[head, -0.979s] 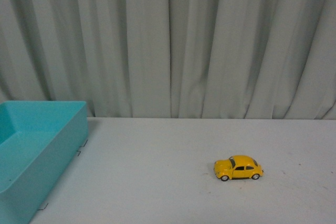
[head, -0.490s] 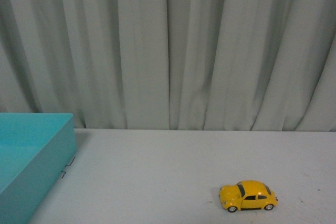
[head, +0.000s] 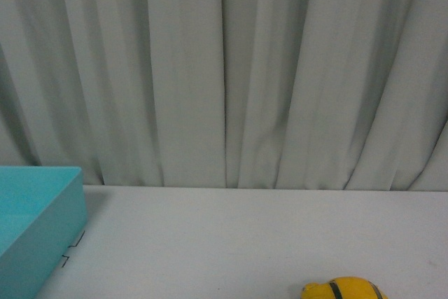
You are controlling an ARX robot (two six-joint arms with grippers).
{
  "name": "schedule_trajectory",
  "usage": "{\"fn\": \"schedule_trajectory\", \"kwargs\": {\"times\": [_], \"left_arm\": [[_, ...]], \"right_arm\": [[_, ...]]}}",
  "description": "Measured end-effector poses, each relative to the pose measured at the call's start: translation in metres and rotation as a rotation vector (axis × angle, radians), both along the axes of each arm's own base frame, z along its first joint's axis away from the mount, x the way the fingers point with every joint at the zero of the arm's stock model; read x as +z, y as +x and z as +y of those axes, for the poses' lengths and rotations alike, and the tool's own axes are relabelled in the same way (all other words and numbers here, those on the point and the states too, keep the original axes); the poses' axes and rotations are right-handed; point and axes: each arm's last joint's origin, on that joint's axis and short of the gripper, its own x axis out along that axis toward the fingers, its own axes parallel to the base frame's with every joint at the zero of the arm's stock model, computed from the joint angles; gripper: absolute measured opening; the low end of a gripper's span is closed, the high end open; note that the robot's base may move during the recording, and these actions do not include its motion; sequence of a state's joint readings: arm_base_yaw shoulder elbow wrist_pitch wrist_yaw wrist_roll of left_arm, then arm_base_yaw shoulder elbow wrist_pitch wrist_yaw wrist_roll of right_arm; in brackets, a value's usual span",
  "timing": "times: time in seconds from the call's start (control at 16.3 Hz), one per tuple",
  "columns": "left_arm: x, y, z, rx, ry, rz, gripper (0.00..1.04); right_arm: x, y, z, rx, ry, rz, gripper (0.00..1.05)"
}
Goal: Wind up and store yellow beetle toy
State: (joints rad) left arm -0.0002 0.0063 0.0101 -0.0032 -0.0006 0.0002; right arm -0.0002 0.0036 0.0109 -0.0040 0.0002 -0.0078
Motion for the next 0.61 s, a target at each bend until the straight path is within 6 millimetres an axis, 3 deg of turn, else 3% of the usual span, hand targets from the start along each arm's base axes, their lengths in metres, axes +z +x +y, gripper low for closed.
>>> {"fn": "schedule_trajectory", "kwargs": {"times": [0.43, 0.61], "left_arm": [[0.000, 0.000, 0.000, 0.000, 0.000, 0.000, 0.98], [0.000, 0.000, 0.000, 0.000, 0.000, 0.000, 0.98]], "right_arm": [[0.000, 0.000, 0.000, 0.000, 0.000, 0.000, 0.98], [0.004, 0.011, -0.013, -0.204, 0.074, 0.097, 0.98]]}}
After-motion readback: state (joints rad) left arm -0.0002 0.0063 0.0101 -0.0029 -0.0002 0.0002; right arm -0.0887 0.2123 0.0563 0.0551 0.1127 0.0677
